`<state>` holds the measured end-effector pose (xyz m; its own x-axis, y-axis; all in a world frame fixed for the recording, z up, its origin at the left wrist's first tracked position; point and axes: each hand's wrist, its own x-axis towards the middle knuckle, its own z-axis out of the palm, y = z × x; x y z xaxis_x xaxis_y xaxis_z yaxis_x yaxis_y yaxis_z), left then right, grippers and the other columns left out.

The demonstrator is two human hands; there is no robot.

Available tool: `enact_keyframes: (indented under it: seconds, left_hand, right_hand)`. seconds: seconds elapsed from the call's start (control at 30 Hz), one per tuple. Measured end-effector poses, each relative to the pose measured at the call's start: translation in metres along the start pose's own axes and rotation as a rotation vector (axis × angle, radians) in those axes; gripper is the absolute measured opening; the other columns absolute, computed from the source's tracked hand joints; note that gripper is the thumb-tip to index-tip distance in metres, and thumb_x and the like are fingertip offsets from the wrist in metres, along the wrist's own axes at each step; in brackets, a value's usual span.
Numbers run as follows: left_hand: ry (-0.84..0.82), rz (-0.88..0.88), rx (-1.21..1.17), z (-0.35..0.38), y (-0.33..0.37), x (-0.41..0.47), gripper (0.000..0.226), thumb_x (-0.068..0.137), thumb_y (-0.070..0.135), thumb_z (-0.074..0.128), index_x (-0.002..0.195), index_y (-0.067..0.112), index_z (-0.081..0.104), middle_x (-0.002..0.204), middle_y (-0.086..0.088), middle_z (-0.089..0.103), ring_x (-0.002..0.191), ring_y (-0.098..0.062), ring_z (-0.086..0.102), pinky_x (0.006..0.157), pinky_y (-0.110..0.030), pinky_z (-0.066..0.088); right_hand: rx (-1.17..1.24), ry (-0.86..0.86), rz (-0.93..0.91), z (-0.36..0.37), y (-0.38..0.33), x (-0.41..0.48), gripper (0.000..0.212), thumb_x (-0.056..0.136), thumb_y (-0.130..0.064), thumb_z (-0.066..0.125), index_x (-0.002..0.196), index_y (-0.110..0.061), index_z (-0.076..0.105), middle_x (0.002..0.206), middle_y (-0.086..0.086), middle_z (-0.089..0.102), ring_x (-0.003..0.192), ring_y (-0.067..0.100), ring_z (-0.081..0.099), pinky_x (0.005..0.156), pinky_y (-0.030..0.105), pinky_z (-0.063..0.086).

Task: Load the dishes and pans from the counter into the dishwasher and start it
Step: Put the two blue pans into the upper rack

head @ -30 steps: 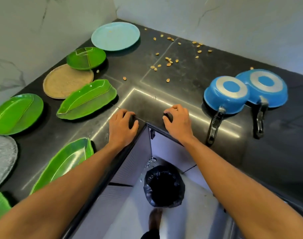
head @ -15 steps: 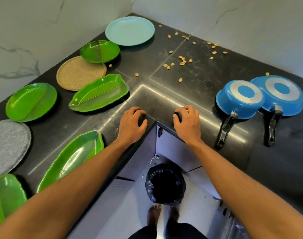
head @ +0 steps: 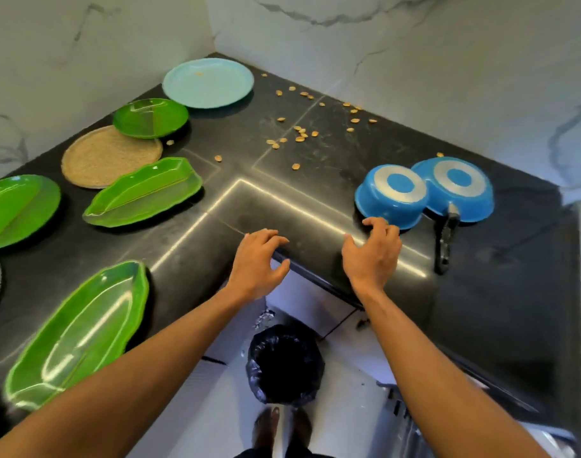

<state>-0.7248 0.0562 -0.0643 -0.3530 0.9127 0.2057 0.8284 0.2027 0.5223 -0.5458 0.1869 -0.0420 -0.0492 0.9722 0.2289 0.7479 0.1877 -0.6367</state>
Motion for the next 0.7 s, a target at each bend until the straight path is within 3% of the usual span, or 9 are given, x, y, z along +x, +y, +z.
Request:
enact_keyframes:
  seconds: [0.13,0.23,0.33,0.47,0.7]
  left_hand:
    - [-0.265,-0.024,0.124,0.03,0.042,0.028,0.072,0.08,0.063,0.06,0.145,0.035,0.042,0.16,0.001,0.028,0.15,-0.024,0.015,0.118,-0.059,0.008]
    - [-0.456,-0.121,0.209,0.041,0.056,0.047,0.094,0.074,0.081,0.053,0.153,0.045,0.017,0.165,0.007,0.0,0.152,-0.021,-0.008,0.115,-0.062,-0.008]
    - [-0.564,-0.145,0.276,0.043,0.054,0.056,0.105,0.068,0.091,0.045,0.153,0.049,0.001,0.163,0.006,-0.017,0.149,-0.021,-0.02,0.113,-0.064,-0.014]
    - [-0.625,-0.119,0.324,0.043,0.05,0.059,0.106,0.068,0.095,0.036,0.151,0.049,-0.011,0.16,0.005,-0.028,0.146,-0.023,-0.028,0.112,-0.064,-0.017]
    - [-0.607,-0.094,0.328,0.044,0.052,0.057,0.104,0.07,0.094,0.034,0.152,0.046,-0.008,0.161,0.003,-0.026,0.147,-0.025,-0.028,0.111,-0.064,-0.017]
  right_hand:
    - [0.034,-0.082,0.341,-0.01,0.017,0.009,0.063,0.075,-0.052,0.076,0.122,-0.02,0.049,0.124,0.006,0.055,0.117,0.031,0.053,0.091,0.043,0.045]
    - [-0.014,-0.123,0.414,-0.008,0.01,0.018,0.072,0.074,-0.062,0.073,0.125,-0.017,0.05,0.128,0.007,0.056,0.121,0.031,0.054,0.093,0.045,0.045]
    - [-0.082,-0.179,0.42,-0.006,0.005,0.025,0.058,0.084,-0.053,0.068,0.125,-0.015,0.051,0.129,0.008,0.055,0.12,0.032,0.054,0.091,0.045,0.046]
    - [-0.128,-0.211,0.358,-0.006,0.009,0.028,0.042,0.091,-0.04,0.063,0.122,-0.014,0.049,0.125,0.008,0.056,0.112,0.032,0.058,0.084,0.042,0.045]
    - [-0.054,-0.193,0.218,-0.021,0.019,0.013,0.032,0.096,-0.036,0.055,0.118,-0.015,0.049,0.112,0.007,0.065,0.105,0.032,0.062,0.082,0.041,0.046]
